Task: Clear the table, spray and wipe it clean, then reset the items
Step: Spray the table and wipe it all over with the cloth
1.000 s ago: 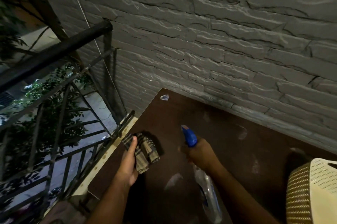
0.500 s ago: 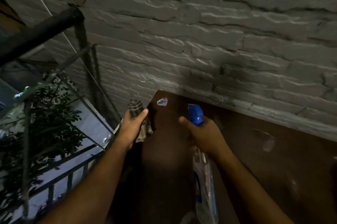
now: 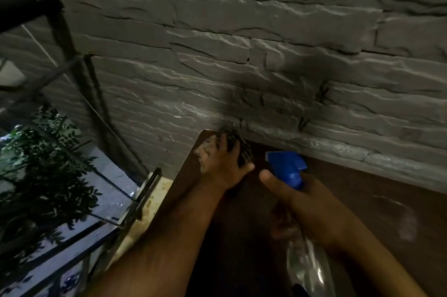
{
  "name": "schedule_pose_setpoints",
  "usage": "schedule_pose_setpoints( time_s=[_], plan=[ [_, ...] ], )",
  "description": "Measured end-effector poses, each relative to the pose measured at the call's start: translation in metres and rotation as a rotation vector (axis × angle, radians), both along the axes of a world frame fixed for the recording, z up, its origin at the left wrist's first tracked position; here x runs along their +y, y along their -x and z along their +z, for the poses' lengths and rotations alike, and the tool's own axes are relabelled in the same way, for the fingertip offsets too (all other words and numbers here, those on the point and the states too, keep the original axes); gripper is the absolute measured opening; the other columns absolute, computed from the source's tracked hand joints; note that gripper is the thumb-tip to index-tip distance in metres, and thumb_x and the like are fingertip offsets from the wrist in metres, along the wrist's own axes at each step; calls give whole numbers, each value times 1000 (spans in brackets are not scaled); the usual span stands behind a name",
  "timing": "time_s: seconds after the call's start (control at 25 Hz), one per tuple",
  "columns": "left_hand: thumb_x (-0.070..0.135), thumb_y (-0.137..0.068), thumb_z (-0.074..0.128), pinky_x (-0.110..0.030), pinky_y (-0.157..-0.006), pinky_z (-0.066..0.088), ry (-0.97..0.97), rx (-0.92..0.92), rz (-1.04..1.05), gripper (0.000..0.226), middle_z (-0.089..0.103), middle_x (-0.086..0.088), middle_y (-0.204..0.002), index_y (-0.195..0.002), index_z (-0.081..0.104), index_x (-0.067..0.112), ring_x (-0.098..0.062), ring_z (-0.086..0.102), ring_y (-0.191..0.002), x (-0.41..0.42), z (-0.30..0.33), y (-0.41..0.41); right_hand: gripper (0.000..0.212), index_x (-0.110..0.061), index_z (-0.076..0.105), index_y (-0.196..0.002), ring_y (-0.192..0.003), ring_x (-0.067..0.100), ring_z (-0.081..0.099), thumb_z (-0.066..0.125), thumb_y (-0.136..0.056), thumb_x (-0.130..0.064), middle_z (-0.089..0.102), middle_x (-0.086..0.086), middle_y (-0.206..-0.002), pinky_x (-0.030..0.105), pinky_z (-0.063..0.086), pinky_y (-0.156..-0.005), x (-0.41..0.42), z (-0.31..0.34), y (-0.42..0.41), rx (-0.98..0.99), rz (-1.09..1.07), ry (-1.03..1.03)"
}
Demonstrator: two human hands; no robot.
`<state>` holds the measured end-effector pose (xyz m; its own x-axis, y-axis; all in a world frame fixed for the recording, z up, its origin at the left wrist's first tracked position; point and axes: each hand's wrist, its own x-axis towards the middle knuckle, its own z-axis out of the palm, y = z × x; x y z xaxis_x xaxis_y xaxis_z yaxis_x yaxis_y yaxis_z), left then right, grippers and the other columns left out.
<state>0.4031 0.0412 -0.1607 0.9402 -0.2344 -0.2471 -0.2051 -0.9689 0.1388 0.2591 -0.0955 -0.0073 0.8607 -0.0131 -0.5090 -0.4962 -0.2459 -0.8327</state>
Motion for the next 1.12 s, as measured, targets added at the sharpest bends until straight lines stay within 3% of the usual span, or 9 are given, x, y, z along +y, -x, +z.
schedule_pose_setpoints(
  time_s=[0.08, 0.16, 0.36, 0.56, 0.6, 0.72, 0.8, 1.0, 1.12],
  plan=[
    [68, -85, 18, -60, -115, 0, -49, -22, -280, 76, -5, -8, -162, -152, 15, 33, -33, -9, -148, -17, -9, 23, 43, -18, 58, -84, -64, 30, 64, 65, -59, -52, 62, 25, -71, 31, 57, -49, 1, -1, 2, 24, -31, -54],
    [61, -93, 12, -52, -119, -1, -42, -134, -405, 66, -1, -4, -163, -152, 15, 32, -25, -7, -149, -2, -17, 21, 39, -23, 57, -79, -65, 30, 63, 67, -55, -52, 61, 23, -72, 30, 55, -48, 0, 0, 3, 53, -44, -88],
    [48, -101, 23, -49, -120, 8, 6, -140, 195, 57, 10, -8, -162, -152, 17, 24, -27, 3, -149, 42, -29, -25, 45, -20, 52, -77, -66, 32, 61, 66, -49, -53, 60, 22, -78, 24, 52, -43, -3, -4, 3, 95, -60, -92],
    [49, -95, 6, -45, -121, 2, -30, -183, -425, 64, 0, -2, -162, -153, 8, 23, -23, -5, -149, 0, -26, 15, 48, -20, 56, -80, -60, 31, 63, 69, -47, -53, 67, 31, -78, 35, 58, -51, 2, -5, -1, 91, -70, -82],
    [51, -96, 5, -43, -121, 2, -43, -205, -427, 65, 3, -4, -162, -153, 10, 21, -23, -4, -149, 14, -28, 4, 48, -21, 55, -81, -59, 29, 65, 68, -48, -54, 67, 31, -82, 34, 58, -51, 2, -5, -2, 95, -68, -76],
    [47, -101, 23, -44, -121, 7, 19, -179, 62, 60, 12, -9, -162, -153, 19, 18, -26, 5, -149, 55, -35, -27, 52, -23, 55, -83, -58, 25, 67, 67, -46, -56, 67, 29, -79, 36, 59, -56, -1, -5, -1, 100, -67, -72],
    [46, -100, 24, -47, -121, 7, -28, -137, 181, 60, 5, -7, -162, -153, 13, 20, -27, 1, -149, 39, -33, -15, 51, -22, 55, -83, -58, 26, 66, 68, -45, -55, 69, 27, -76, 36, 59, -57, -2, -6, 2, 114, -68, -72],
    [47, -94, 11, -41, -121, 2, 17, -98, -641, 65, 3, -2, -163, -153, 16, 21, -19, -3, -149, -11, -16, 28, 46, -20, 62, -80, -54, 24, 68, 70, -48, -51, 72, 18, -66, 35, 60, -53, 0, -6, 4, 141, -36, -64],
    [45, -101, 22, -42, -121, 7, -33, -214, -152, 57, 12, -5, -162, -152, 19, 20, -20, 3, -149, 32, -24, -19, 44, -22, 56, -80, -53, 26, 67, 67, -49, -50, 69, 23, -73, 31, 57, -49, 0, -5, 5, 159, -60, -62]
  ],
)
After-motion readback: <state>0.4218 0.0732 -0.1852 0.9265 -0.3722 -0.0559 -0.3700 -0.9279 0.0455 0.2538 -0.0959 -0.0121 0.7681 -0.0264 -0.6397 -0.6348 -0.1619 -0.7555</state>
